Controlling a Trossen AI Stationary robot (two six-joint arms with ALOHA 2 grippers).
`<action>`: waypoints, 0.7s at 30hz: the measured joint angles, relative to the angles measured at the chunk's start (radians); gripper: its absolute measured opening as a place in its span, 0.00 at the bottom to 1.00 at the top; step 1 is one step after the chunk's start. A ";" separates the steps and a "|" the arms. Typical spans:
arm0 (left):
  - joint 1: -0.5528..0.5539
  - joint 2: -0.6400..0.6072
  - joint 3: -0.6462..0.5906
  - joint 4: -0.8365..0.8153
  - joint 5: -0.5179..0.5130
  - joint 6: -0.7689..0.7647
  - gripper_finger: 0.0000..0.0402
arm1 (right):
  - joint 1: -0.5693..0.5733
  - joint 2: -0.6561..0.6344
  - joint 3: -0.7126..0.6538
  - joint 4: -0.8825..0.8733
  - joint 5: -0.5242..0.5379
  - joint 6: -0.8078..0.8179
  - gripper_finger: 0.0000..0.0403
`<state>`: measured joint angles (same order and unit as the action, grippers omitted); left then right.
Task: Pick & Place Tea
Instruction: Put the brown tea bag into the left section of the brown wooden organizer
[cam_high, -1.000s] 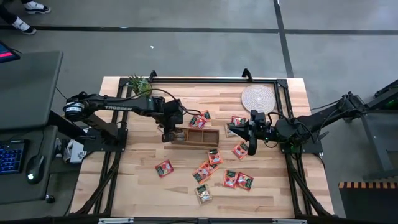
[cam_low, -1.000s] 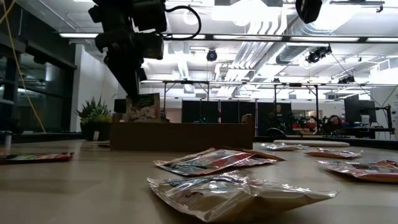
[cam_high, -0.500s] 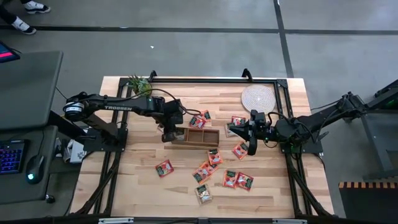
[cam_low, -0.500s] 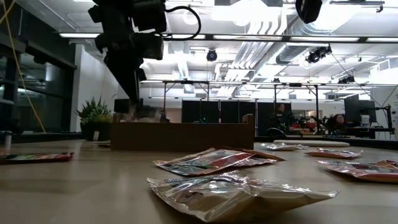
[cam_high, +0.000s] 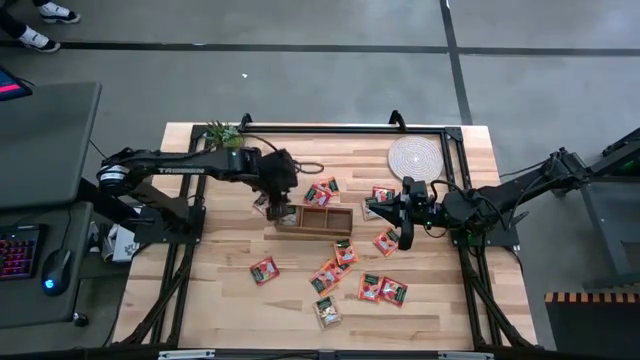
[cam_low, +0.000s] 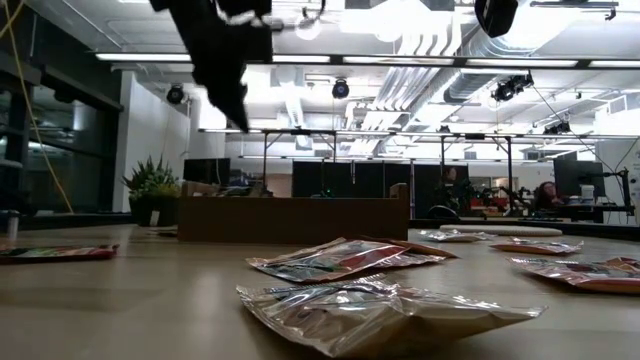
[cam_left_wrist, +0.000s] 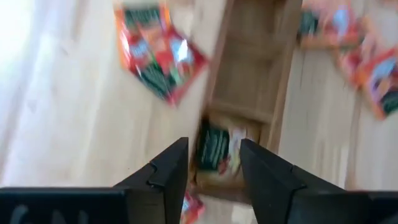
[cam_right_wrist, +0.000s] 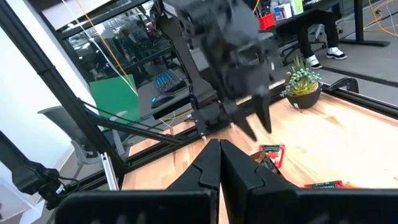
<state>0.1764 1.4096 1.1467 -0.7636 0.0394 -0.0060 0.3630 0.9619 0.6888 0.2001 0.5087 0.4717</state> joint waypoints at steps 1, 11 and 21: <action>0.000 -0.012 0.013 -0.003 -0.003 -0.010 0.36 | 0.000 0.000 0.000 0.000 -0.001 0.000 0.00; -0.095 -0.130 0.044 0.020 -0.021 -0.229 0.36 | 0.068 0.001 0.032 -0.126 0.043 0.014 0.00; -0.463 -0.131 0.044 0.051 -0.348 -0.542 0.36 | 0.162 0.128 0.260 -0.474 0.090 0.047 0.00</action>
<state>-0.2868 1.2782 1.1912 -0.7126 -0.3086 -0.5480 0.5252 1.0899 0.9486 -0.2739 0.5984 0.5185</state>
